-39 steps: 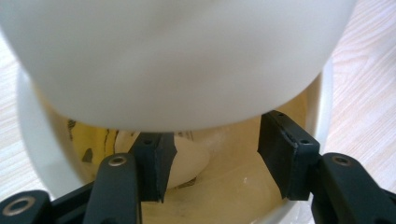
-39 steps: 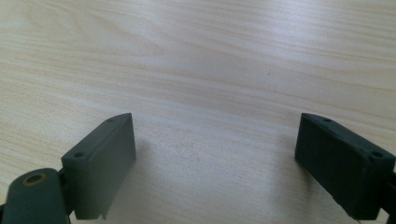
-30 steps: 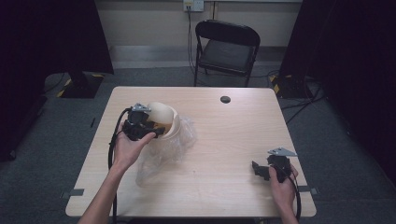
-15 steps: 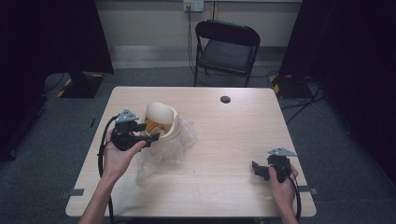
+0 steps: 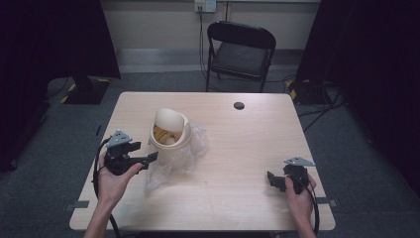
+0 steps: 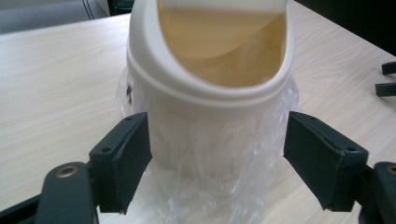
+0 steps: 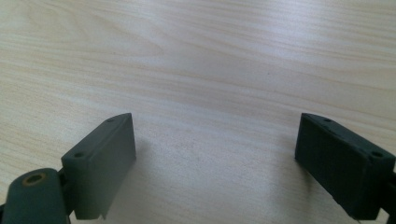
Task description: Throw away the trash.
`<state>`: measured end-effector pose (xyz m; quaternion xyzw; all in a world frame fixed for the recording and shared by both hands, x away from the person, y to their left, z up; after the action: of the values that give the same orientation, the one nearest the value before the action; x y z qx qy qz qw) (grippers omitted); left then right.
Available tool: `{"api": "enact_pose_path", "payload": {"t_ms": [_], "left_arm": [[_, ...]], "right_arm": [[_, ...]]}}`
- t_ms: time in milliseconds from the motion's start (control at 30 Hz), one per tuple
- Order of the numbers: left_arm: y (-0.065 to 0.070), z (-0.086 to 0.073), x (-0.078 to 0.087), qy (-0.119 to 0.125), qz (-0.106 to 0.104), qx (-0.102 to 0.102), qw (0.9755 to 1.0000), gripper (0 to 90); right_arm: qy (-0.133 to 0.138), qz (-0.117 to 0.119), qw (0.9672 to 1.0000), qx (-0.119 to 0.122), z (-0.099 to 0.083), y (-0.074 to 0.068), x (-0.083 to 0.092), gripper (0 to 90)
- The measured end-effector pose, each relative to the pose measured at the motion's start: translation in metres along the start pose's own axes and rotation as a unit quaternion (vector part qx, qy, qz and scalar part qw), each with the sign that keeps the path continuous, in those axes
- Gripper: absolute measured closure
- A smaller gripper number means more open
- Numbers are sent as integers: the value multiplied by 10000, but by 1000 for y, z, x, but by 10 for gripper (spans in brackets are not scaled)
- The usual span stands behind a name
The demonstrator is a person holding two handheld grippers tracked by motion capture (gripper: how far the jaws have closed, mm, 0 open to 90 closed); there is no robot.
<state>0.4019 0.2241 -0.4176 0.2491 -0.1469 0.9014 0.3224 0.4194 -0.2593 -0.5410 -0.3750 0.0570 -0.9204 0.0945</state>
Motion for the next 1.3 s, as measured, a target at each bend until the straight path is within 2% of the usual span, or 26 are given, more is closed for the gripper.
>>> {"api": "enact_pose_path", "payload": {"t_ms": [233,333,833,900,1033,1100,1200,1300], "left_arm": [[-3,-22,12,-19,51,24,10000,193],[-5,-32,14,-20,42,100,9999,184],[-16,-86,11,-347,-9,304,9989,170],[-21,-97,10,-536,112,292,9981,170],[-30,-114,9,-655,214,455,9966,171],[-34,-121,9,-756,302,474,9956,171],[-36,-131,8,-919,386,419,9941,171],[-39,-141,6,-1165,536,340,9912,171]], "right_arm": [[0,-6,10000,0,0,0,0,114],[-7,-2,10000,1,0,0,0,114],[-5,2,10000,0,0,0,0,114],[-8,-2,10000,0,0,0,0,114],[-5,2,10000,0,0,0,0,114],[-5,2,10000,0,0,0,0,114],[-5,2,10000,0,0,0,0,114],[-6,2,10000,0,0,0,0,114]]}}
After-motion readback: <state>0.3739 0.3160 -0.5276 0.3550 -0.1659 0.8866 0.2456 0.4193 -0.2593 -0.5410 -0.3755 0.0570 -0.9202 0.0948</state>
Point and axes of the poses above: each handheld gripper's, and its own axes: x roughly backward along the jaws, z roughly out of its top, y roughly to its right, the point moved 6 cm from there along -x, roughly forward along the jaws, and after that the axes turned 15 degrees about -x, right-handed, at the moved point
